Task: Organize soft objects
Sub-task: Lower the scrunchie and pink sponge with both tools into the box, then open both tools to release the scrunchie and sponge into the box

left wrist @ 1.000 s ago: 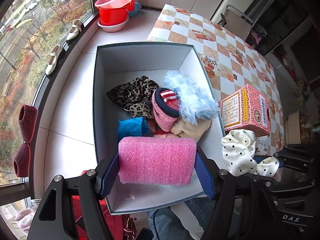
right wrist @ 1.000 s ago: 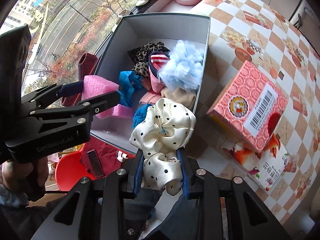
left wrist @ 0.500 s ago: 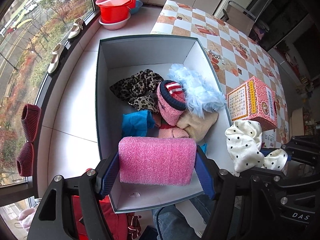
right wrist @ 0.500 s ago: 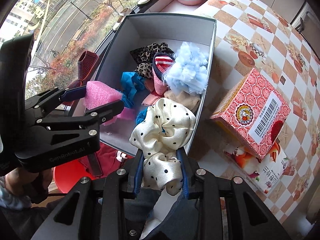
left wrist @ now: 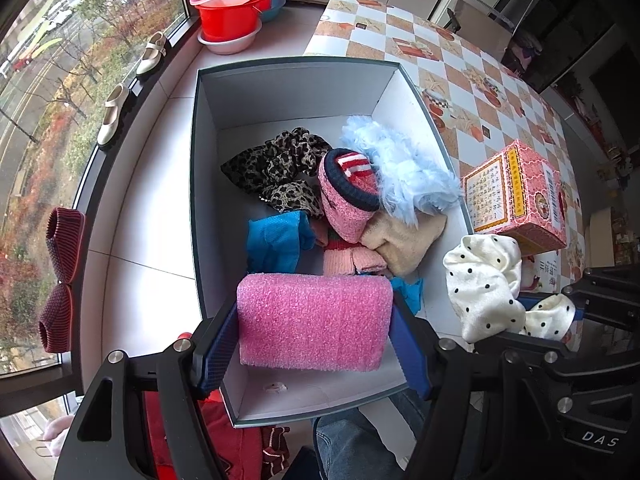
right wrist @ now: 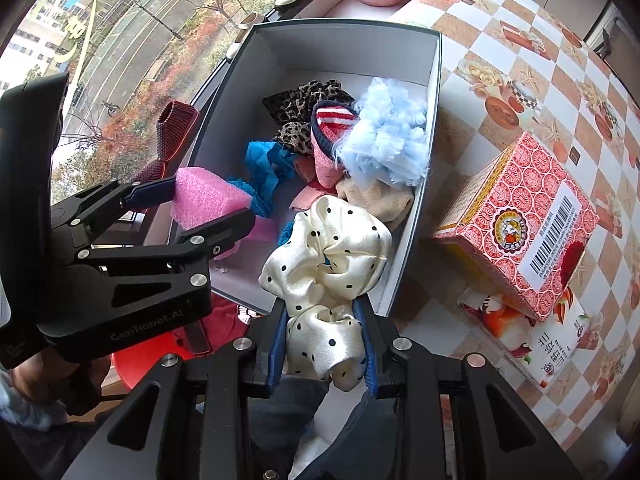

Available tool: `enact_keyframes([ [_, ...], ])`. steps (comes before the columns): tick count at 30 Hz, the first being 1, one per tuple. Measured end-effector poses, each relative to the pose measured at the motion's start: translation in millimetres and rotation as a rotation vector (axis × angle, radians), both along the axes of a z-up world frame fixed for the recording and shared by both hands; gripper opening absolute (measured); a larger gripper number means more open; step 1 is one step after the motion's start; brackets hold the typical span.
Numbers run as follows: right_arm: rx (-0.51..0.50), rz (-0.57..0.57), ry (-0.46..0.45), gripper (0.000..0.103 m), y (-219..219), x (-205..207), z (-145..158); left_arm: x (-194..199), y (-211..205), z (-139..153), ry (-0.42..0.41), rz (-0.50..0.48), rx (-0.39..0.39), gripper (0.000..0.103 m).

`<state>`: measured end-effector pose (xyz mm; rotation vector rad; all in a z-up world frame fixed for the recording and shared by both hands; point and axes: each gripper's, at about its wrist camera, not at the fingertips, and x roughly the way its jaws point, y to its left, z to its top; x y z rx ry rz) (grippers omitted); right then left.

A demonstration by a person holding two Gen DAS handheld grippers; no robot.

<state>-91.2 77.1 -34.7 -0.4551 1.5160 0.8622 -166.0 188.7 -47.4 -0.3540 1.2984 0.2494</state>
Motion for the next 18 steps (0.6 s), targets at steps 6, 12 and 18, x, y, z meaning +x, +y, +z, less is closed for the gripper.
enact_keyframes([
  [6, 0.005, -0.006, 0.011, 0.040, 4, 2, -3, 4, -1, -2, 0.006, -0.015, -0.004, 0.077],
  [12, 0.008, -0.023, 0.023, 0.079, 0, 4, -1, 1, 10, -6, 0.054, 0.030, -0.021, 0.083],
  [18, 0.060, -0.043, -0.024, 0.103, -3, 10, 28, -6, 7, 34, -0.051, 0.055, 0.192, 0.087],
])
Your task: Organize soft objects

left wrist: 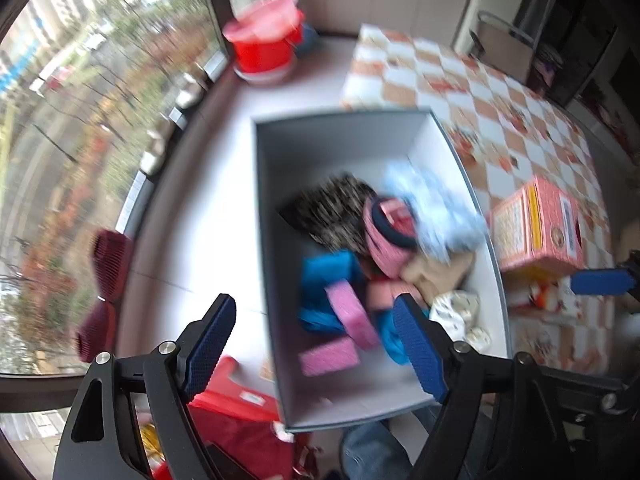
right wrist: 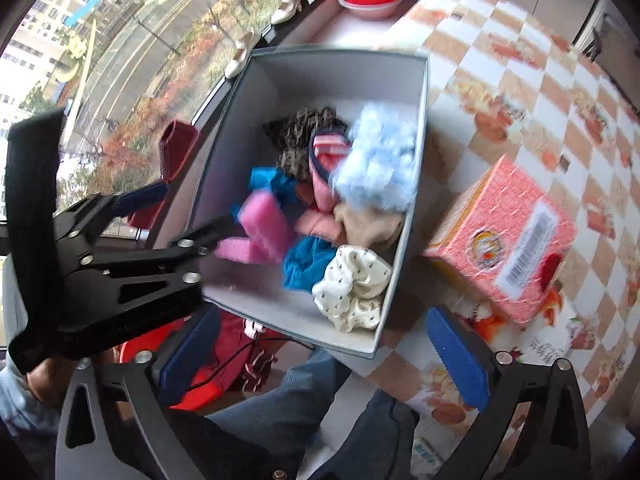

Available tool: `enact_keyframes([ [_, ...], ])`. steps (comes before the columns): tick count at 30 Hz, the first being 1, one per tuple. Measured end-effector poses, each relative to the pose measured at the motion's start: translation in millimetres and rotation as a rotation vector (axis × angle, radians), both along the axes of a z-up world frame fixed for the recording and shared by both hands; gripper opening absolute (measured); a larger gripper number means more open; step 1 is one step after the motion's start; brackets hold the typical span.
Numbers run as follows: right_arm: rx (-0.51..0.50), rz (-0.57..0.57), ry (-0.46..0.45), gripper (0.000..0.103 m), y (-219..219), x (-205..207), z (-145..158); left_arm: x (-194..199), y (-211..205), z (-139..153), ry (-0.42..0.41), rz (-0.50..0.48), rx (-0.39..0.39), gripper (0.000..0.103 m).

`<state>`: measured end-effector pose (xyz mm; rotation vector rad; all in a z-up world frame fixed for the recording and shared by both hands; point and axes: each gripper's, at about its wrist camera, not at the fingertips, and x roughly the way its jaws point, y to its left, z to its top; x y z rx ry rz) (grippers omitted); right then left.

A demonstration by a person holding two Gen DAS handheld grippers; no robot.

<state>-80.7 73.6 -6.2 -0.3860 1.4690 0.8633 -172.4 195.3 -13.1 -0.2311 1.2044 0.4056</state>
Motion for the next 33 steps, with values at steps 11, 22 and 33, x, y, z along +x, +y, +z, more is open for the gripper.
enact_keyframes([
  [11, -0.012, -0.017, -0.067, 0.103, -5, 3, 37, 3, 11, 15, 0.100, 0.061, -0.130, 0.092],
  [22, -0.035, 0.011, -0.100, 0.103, 2, 1, 42, -5, -1, 14, 0.147, 0.002, -0.144, 0.092],
  [33, -0.082, 0.057, -0.133, 0.103, 19, -6, 37, -11, 3, 15, 0.144, -0.009, -0.118, 0.092],
])
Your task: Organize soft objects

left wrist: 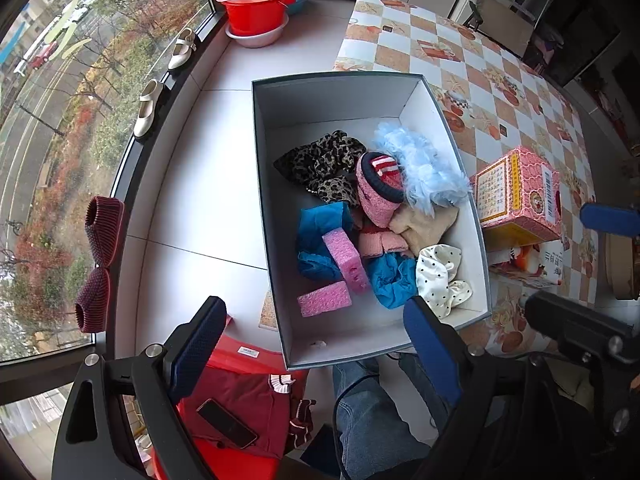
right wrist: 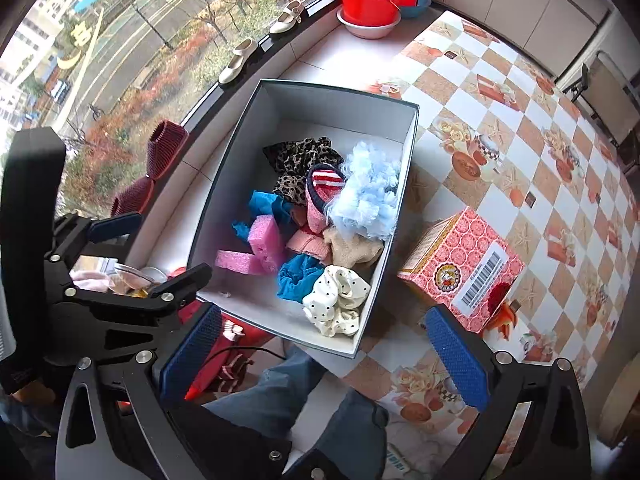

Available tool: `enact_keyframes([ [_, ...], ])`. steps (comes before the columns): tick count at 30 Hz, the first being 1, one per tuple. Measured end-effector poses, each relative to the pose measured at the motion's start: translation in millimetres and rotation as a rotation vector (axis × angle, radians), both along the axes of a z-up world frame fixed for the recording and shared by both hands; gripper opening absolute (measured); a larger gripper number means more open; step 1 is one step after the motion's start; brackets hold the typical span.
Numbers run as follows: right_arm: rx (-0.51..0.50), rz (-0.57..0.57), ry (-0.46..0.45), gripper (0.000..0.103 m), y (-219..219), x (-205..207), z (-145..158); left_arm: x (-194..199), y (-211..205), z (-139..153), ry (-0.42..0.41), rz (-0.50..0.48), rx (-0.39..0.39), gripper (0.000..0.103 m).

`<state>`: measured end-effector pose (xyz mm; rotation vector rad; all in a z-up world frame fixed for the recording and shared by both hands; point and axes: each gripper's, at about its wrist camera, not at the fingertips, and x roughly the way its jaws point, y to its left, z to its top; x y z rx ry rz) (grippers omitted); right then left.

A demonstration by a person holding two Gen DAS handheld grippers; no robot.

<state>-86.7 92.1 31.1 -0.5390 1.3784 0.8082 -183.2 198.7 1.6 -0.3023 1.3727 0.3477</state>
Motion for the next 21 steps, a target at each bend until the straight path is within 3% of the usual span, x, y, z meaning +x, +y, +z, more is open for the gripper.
enact_keyframes([
  [7, -0.064, 0.038, -0.076, 0.103, 13, -2, -3, -5, 1, -3, 0.016, -0.024, 0.032, 0.092],
  [21, -0.087, 0.055, -0.072, 0.103, 22, -10, -12, -10, 3, -11, 0.028, -0.009, 0.026, 0.092],
])
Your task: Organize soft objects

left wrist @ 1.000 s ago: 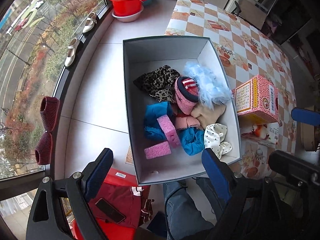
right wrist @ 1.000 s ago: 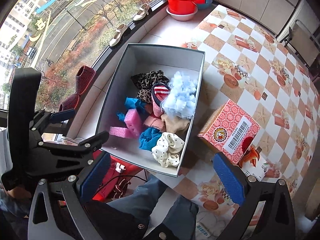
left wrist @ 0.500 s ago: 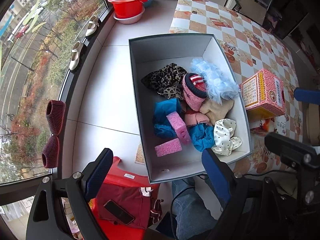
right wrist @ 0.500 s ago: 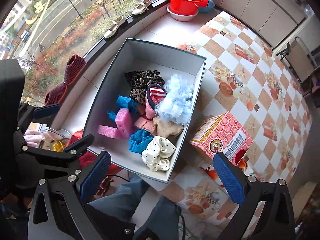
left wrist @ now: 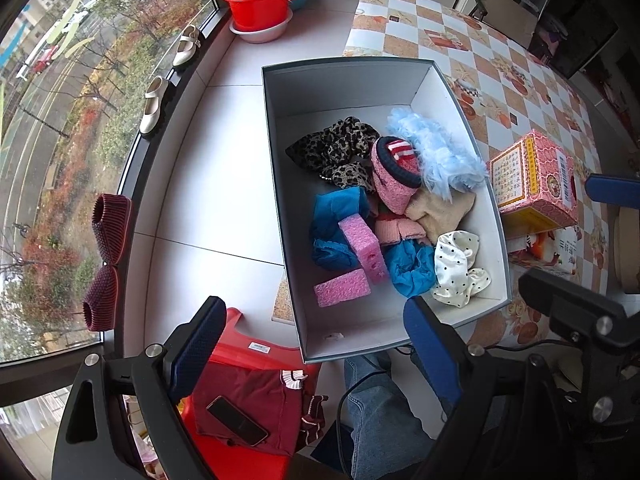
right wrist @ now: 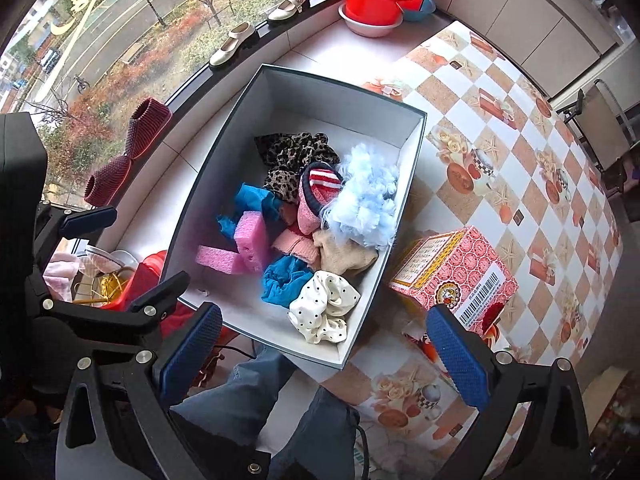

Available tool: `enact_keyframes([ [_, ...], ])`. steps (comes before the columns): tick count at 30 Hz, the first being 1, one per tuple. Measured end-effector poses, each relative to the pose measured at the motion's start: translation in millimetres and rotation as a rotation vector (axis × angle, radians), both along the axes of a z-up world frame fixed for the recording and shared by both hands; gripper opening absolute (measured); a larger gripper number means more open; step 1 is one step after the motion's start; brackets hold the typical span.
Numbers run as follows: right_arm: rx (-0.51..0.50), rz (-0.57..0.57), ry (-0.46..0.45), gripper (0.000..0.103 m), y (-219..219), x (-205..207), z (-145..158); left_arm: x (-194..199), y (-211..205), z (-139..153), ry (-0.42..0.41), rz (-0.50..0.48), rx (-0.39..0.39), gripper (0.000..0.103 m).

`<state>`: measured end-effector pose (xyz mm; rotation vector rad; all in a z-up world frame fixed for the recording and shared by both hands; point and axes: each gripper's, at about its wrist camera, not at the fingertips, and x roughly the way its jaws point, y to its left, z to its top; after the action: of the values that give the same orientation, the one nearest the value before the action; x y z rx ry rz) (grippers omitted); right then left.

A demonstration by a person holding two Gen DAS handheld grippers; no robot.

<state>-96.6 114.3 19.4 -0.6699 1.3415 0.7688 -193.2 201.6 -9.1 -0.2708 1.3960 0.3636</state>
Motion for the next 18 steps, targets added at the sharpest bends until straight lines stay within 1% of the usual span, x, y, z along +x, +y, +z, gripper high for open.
enact_keyframes([
  [18, -0.006, -0.006, -0.004, 0.103, 0.3, -1.2, -1.0, -4.1, -3.9, -4.1, 0.014, -0.018, -0.003, 0.092],
])
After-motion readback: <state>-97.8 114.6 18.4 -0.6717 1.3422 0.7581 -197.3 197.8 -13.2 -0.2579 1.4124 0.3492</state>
